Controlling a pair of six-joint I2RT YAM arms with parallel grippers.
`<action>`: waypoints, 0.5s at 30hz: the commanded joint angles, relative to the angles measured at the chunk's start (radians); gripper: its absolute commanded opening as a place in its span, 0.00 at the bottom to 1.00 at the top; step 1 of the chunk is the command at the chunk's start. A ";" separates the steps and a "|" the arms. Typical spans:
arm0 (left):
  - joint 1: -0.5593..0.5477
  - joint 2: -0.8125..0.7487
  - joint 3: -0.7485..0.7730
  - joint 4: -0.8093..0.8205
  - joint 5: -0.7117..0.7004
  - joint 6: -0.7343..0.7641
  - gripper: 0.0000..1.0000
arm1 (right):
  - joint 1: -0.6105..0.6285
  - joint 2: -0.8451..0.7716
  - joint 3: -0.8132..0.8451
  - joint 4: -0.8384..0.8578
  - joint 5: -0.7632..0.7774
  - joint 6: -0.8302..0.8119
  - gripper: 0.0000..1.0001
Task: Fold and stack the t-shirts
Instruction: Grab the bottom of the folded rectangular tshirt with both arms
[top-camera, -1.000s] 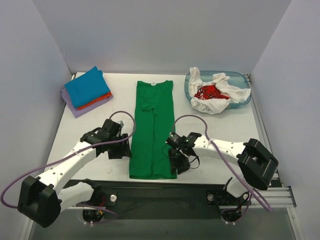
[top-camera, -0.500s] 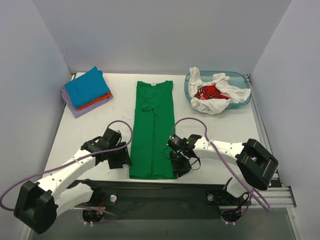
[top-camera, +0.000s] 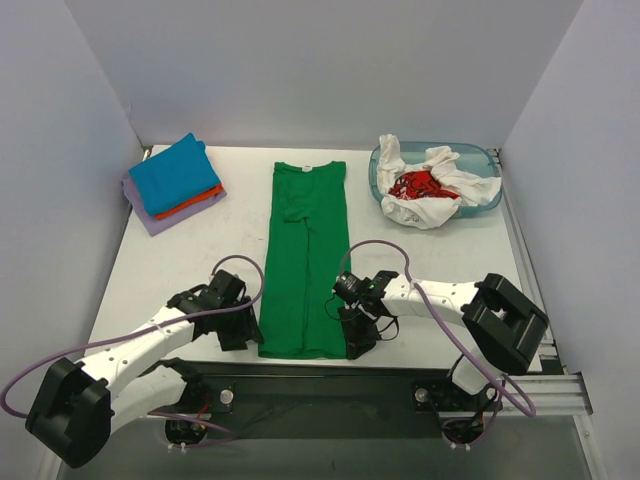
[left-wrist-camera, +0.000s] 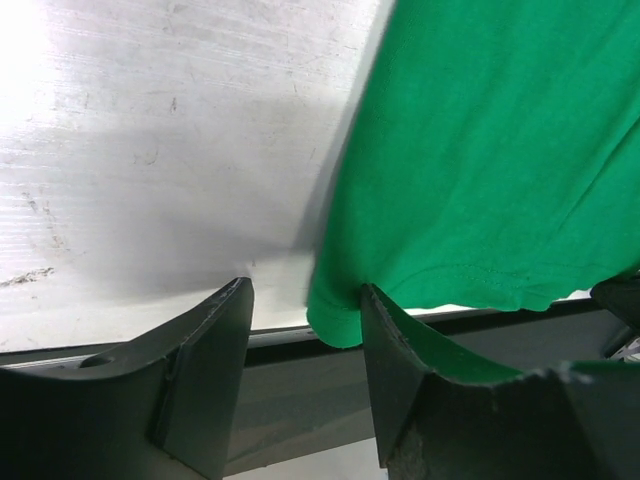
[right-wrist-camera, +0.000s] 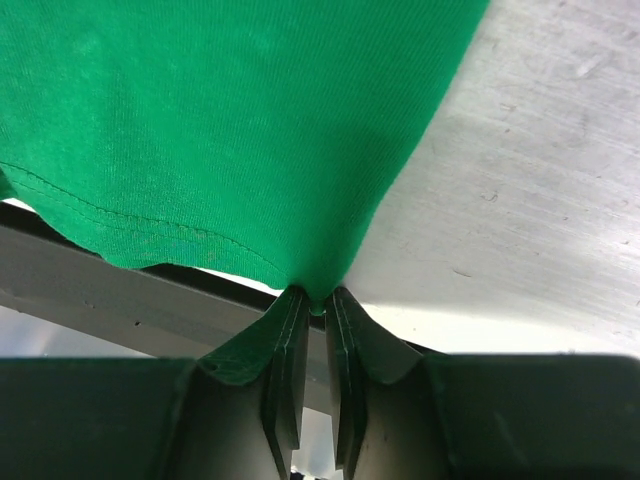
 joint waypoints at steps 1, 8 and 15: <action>-0.008 -0.002 -0.006 0.061 0.006 -0.027 0.57 | 0.001 0.008 -0.006 -0.030 -0.012 -0.013 0.14; -0.024 0.009 -0.023 0.064 0.013 -0.047 0.47 | -0.001 0.008 -0.008 -0.033 -0.009 -0.015 0.14; -0.031 0.010 -0.040 0.064 0.020 -0.059 0.37 | -0.005 0.007 -0.011 -0.032 -0.009 -0.015 0.14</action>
